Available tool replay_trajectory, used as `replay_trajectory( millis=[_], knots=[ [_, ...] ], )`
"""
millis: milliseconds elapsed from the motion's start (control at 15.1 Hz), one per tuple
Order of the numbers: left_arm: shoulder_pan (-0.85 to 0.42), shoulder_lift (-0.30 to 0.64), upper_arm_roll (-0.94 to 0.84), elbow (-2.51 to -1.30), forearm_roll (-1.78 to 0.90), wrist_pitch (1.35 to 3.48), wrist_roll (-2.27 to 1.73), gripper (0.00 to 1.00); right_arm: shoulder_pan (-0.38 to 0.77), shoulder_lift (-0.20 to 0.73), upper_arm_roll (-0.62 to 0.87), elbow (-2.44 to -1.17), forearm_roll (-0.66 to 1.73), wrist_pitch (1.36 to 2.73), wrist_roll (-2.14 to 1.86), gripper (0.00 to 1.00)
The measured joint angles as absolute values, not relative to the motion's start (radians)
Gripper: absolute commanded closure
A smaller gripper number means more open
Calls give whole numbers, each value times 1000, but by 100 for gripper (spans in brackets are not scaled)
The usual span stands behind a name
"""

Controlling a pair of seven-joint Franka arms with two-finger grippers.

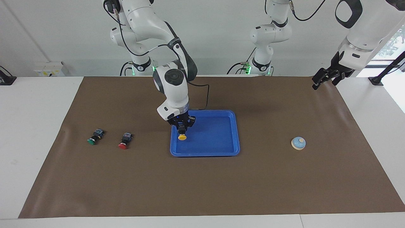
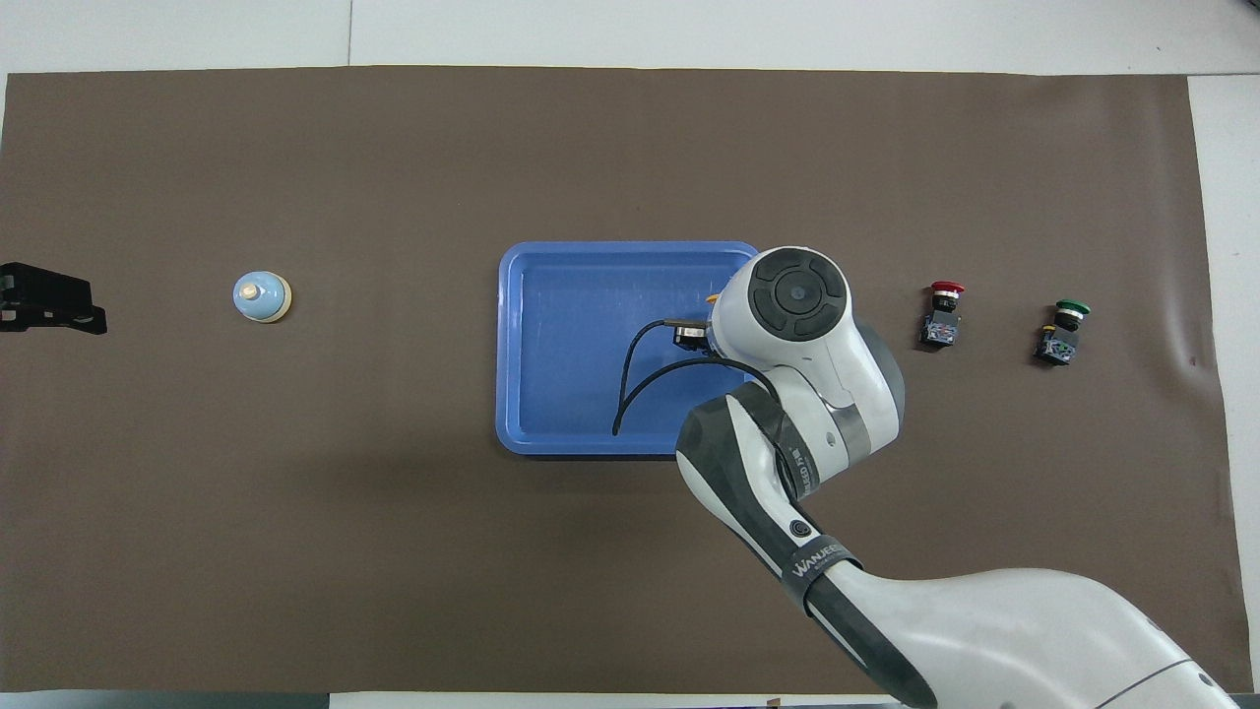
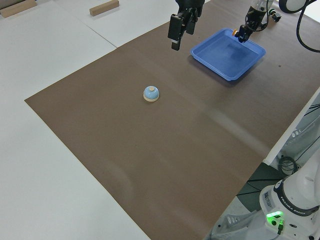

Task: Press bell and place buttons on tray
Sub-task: 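Carry the yellow button into the blue tray with the right gripper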

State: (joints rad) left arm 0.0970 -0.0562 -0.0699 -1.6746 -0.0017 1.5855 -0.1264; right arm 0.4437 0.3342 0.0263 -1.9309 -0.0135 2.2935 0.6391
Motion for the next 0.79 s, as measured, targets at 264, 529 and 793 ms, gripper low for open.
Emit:
replay_trajectory(
  millis=[264,529,793],
  knots=[
    [97,-56,-70,-1675,-2,1586,-126,0,452,350,26,-1978,-14,2369,642,100],
    [97,-56,-70,-1675,-2,1585,-126,0,462,347,26,-1997,-14,2394,659,48],
    [97,-56,-70,-1675,-2,1585,-126,0,464,347,26,-2003,-14,2390,704,0]
  ],
)
